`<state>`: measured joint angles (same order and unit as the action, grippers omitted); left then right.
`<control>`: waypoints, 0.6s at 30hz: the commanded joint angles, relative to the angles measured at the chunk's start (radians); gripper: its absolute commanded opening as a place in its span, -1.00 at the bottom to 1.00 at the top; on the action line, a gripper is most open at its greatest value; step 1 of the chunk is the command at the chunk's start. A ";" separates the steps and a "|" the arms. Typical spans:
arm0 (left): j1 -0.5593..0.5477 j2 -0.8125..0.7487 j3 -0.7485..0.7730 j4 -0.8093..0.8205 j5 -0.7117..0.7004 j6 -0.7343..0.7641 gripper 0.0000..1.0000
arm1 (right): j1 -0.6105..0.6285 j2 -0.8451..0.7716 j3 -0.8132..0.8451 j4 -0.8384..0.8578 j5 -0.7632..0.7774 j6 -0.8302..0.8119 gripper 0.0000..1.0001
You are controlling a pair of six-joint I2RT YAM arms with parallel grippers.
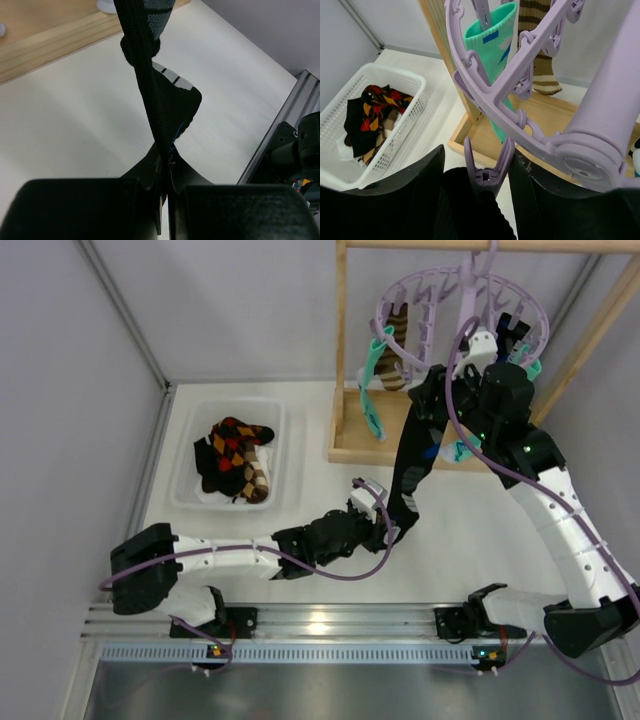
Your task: Remove the socks clipped to the hanger
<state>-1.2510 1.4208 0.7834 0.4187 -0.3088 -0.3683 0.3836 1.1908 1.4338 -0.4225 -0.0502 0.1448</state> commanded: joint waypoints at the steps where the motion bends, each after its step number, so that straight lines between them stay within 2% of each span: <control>1: -0.002 -0.039 -0.007 0.048 0.017 -0.008 -1.00 | -0.006 -0.002 -0.006 0.108 -0.001 0.025 -0.01; 5: -0.002 -0.045 -0.013 0.048 0.020 -0.008 -1.00 | -0.006 0.001 -0.001 0.119 0.025 0.026 -0.13; 9: -0.002 -0.051 -0.022 0.048 0.007 -0.009 -1.00 | -0.008 -0.007 -0.003 0.129 0.041 0.047 -0.75; 16: 0.002 -0.095 -0.084 0.040 -0.073 -0.027 -1.00 | -0.006 -0.019 -0.013 0.137 0.044 0.059 -0.81; 17: 0.010 -0.108 -0.099 0.032 -0.082 -0.032 -1.00 | -0.006 -0.019 -0.016 0.137 0.041 0.058 -0.79; 18: 0.013 -0.135 -0.099 0.013 -0.096 -0.040 -1.00 | -0.008 -0.022 -0.024 0.137 0.035 0.061 -0.65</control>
<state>-1.2484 1.3651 0.7010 0.4080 -0.3439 -0.3779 0.3828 1.1923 1.4185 -0.3500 -0.0044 0.1955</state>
